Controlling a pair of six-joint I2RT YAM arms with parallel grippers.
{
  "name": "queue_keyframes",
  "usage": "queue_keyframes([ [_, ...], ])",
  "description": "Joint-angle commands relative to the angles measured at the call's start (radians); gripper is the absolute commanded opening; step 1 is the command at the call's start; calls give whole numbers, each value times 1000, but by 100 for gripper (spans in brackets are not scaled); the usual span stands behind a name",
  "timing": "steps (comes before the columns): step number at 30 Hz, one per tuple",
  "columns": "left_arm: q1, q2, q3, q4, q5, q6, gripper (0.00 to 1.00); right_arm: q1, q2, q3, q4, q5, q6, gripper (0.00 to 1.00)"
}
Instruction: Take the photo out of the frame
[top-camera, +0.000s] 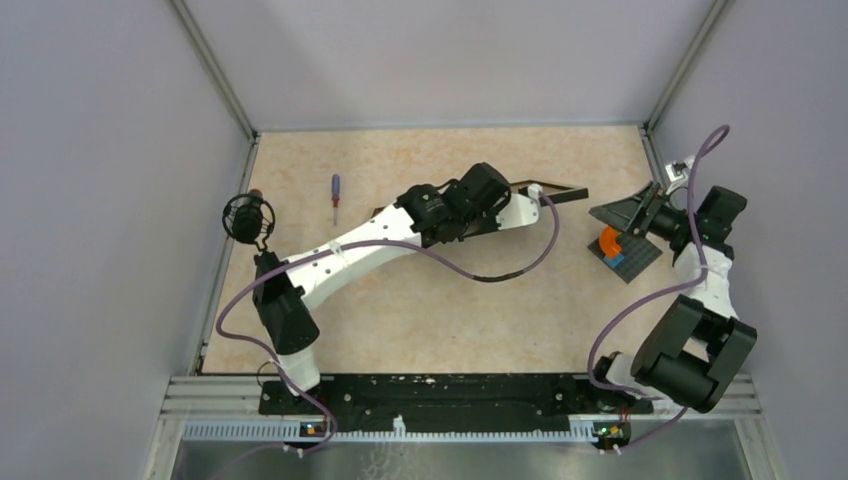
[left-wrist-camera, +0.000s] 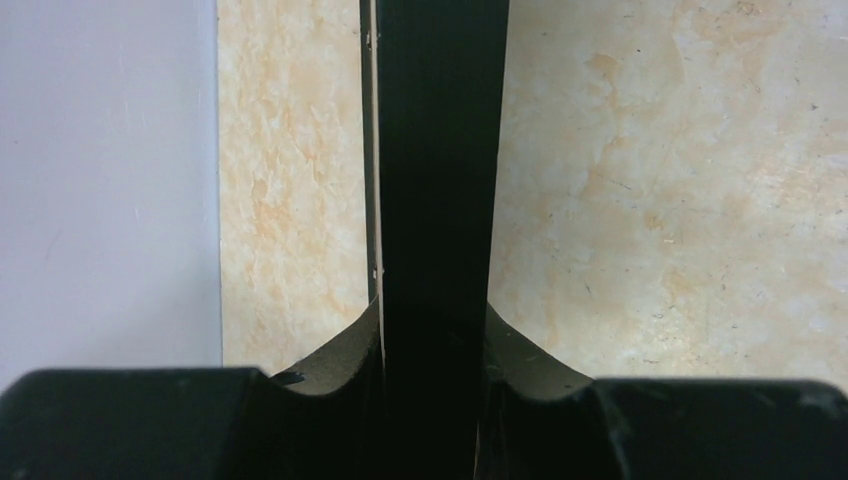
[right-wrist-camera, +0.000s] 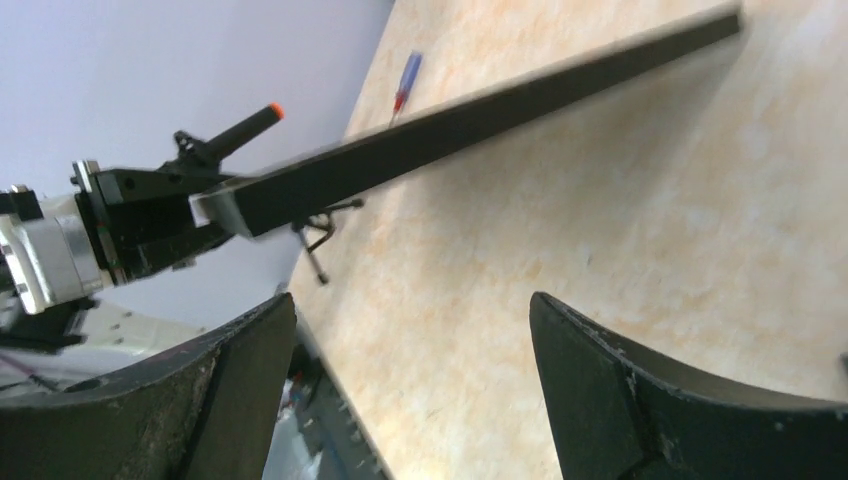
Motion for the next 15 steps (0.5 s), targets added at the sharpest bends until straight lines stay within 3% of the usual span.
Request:
queue_keyframes([
  [1,1,-115,-59,122,87,-49,0,-6,-147,208,-339,67,-475,85],
  [4,1,-156,-119,156,100,-12,0,-4,-194,329,-589,125,-780,88],
  [10,1,-249,-245,223,183,63,0,38,-260,408,-878,164,-1307,90],
  [15,1,-264,-265,209,218,77,0,201,-373,329,-891,269,-1514,89],
])
